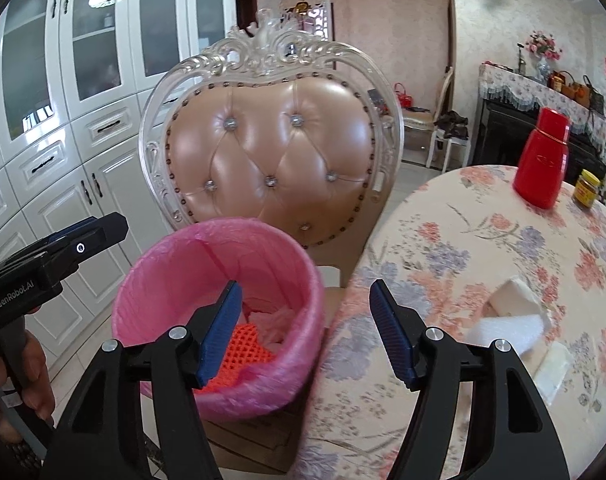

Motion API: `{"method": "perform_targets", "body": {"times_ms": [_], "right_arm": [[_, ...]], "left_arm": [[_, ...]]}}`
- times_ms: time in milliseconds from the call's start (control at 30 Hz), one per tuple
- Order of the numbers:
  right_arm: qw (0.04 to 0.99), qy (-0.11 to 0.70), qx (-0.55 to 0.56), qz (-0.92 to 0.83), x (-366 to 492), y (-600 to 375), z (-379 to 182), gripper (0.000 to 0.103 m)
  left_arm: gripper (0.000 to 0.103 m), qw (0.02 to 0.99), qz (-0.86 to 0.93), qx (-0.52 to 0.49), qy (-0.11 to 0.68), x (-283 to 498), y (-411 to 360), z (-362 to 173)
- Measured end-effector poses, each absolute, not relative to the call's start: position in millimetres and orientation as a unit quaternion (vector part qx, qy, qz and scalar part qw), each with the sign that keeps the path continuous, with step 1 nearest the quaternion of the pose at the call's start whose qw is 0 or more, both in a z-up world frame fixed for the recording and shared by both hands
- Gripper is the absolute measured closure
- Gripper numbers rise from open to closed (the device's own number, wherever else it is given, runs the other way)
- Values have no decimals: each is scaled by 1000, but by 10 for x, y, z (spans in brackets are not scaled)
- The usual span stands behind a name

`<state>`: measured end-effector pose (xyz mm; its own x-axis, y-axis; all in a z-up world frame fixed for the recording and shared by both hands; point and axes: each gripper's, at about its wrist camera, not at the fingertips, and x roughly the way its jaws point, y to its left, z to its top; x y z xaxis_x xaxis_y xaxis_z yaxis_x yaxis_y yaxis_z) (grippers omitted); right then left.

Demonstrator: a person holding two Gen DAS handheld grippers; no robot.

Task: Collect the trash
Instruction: 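Move both tools back over the table toward the foam and napkin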

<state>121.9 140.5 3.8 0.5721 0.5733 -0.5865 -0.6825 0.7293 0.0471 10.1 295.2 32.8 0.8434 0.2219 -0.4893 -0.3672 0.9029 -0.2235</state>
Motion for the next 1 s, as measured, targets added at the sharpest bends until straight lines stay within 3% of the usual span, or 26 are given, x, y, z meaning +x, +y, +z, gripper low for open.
{"method": "perform_targets", "body": {"times_ms": [1000], "right_arm": [[926,305,-21,220,1957,-387,-11,37]], "left_arm": [[37,957,55,-109,262,850,1664,276]]}}
